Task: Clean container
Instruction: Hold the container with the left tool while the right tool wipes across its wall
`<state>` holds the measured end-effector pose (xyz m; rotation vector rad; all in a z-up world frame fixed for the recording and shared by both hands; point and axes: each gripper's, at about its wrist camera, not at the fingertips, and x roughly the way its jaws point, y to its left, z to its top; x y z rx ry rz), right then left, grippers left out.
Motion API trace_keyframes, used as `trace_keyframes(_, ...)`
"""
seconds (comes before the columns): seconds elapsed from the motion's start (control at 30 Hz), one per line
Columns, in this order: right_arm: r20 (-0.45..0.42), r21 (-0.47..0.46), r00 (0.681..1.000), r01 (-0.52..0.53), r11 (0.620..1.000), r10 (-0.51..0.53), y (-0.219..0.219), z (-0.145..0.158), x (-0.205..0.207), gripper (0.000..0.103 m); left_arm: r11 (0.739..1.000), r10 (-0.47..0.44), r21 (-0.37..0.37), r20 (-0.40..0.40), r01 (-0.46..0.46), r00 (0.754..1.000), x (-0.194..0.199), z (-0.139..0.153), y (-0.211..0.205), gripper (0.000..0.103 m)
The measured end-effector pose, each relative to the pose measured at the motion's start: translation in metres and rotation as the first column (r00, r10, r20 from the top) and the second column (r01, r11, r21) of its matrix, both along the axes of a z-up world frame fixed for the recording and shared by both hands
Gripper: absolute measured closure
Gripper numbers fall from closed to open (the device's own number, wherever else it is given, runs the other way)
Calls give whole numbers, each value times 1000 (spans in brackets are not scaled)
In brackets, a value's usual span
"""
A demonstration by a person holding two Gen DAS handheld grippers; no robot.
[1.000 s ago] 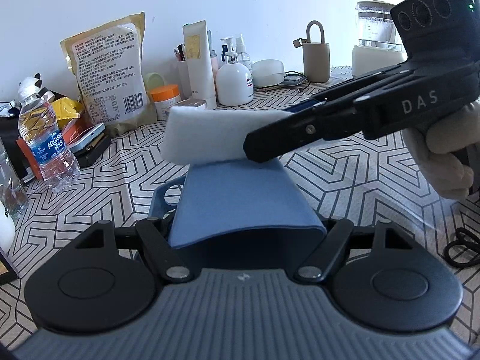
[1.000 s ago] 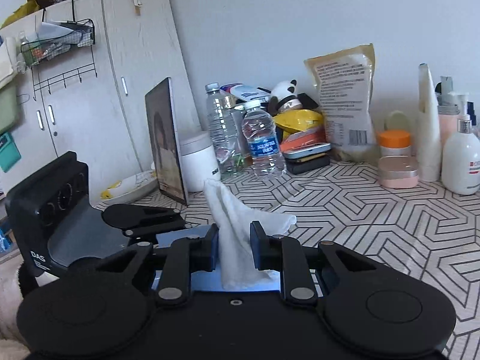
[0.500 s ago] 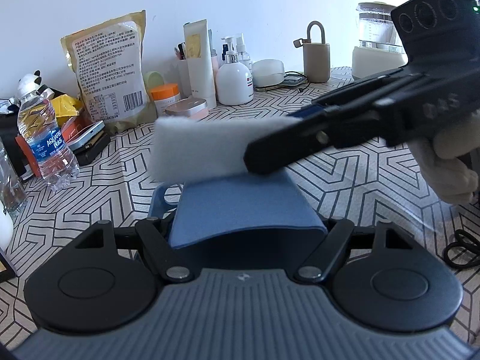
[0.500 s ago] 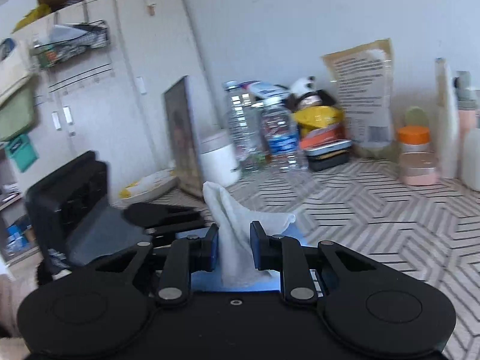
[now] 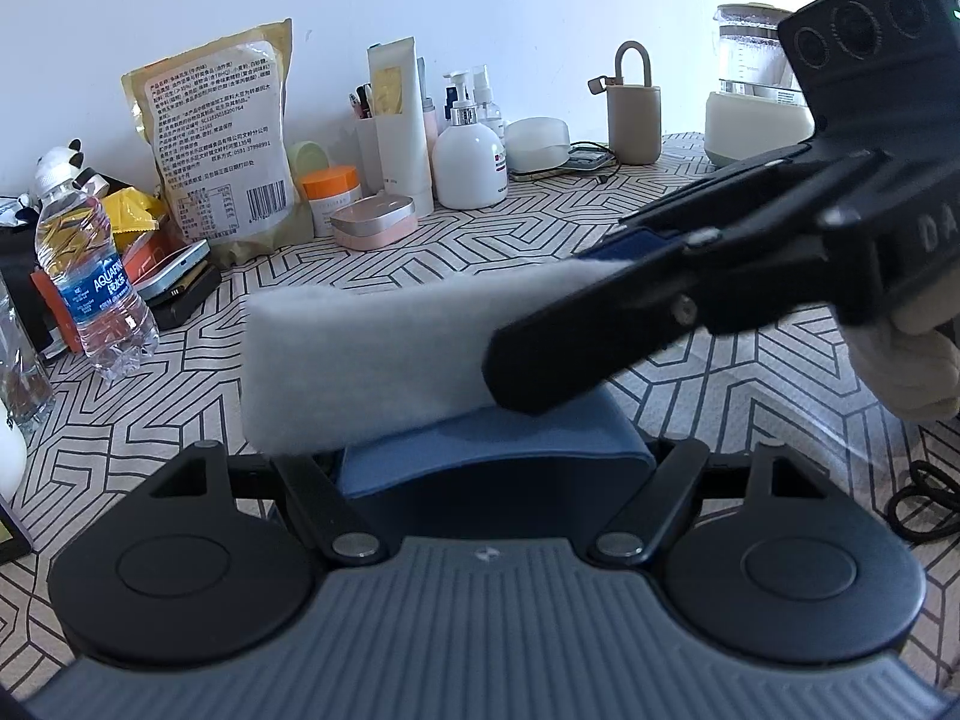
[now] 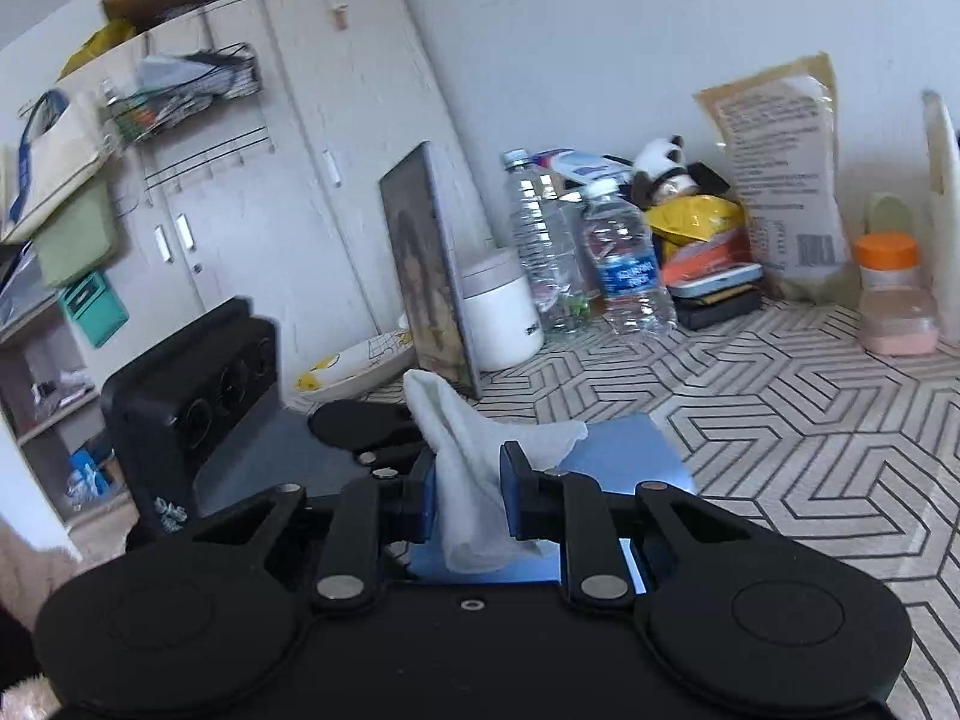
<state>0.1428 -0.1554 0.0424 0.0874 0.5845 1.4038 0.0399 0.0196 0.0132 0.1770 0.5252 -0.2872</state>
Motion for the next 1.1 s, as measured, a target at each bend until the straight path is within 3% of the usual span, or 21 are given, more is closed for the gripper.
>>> trace_keyframes(0.13, 27, -39, 990, 138, 990, -137, -5, 0, 12, 82, 1000, 0, 4, 2, 0, 1000, 0, 0, 0, 26)
trace_keyframes(0.23, 39, -38, 989, 148, 988, -146, -5, -1, 11, 81, 1000, 0, 2, 1, 0, 1000, 0, 0, 0, 26)
trace_keyframes(0.67, -76, 36, 997, -14, 999, 16, -2, -6, 10, 81, 1000, -2, -8, -3, 2, 1000, 0, 0, 3, 26)
trace_keyframes(1.1, -111, 43, 993, 44, 998, -39, -11, -11, 24, 82, 1000, -6, -25, -8, 6, 1000, 1, 1, 5, 26)
